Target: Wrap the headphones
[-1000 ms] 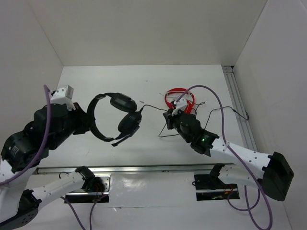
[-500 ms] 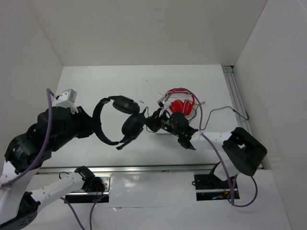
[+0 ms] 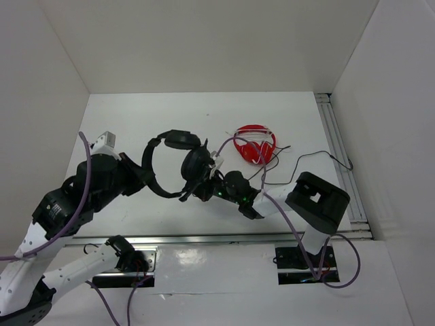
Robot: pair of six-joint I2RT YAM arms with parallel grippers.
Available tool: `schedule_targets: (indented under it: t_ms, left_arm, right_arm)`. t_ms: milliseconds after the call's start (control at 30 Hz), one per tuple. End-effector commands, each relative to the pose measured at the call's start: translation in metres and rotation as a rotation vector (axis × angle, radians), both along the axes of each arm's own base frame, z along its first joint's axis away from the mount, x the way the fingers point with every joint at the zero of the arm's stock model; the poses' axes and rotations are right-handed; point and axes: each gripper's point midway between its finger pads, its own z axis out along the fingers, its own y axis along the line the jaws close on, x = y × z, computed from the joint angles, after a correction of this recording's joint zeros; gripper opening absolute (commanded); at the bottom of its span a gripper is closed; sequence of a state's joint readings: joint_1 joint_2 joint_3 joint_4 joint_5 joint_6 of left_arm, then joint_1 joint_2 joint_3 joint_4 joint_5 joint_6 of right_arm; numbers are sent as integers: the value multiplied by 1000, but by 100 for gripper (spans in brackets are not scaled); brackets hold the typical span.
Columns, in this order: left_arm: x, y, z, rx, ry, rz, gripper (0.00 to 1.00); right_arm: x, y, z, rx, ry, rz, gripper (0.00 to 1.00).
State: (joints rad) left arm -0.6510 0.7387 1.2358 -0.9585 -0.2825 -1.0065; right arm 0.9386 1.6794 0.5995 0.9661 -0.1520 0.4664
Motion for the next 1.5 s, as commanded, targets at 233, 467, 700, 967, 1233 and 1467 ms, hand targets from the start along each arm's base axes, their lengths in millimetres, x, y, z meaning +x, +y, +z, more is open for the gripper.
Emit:
schedule_targets:
  t_ms: [233,467,700,967,1233,1467]
  left_arm:
    - [43,19,0,-85,-71,304,0]
    - [53,39,-39,-13,-17,476,0]
    - [47,73,-61,85,21,655,0]
    - [40,78,-64,51,27,680,0]
    - [43,80,-54,103,-9,647,0]
    - [40,92,-75,259,110,741,0]
  right_arm:
    - [-3,22,-4,0,18,-190,0]
    - [-29,57,18,-202,-42,-264,0]
    - [-78,69,52,-237,-134,-175,0]
    - [-80,62,41,-279,-122,-196,0]
    - [-84,73,41,-259,-128,-84,0]
    - [-120,95,82,-219,-196,120,0]
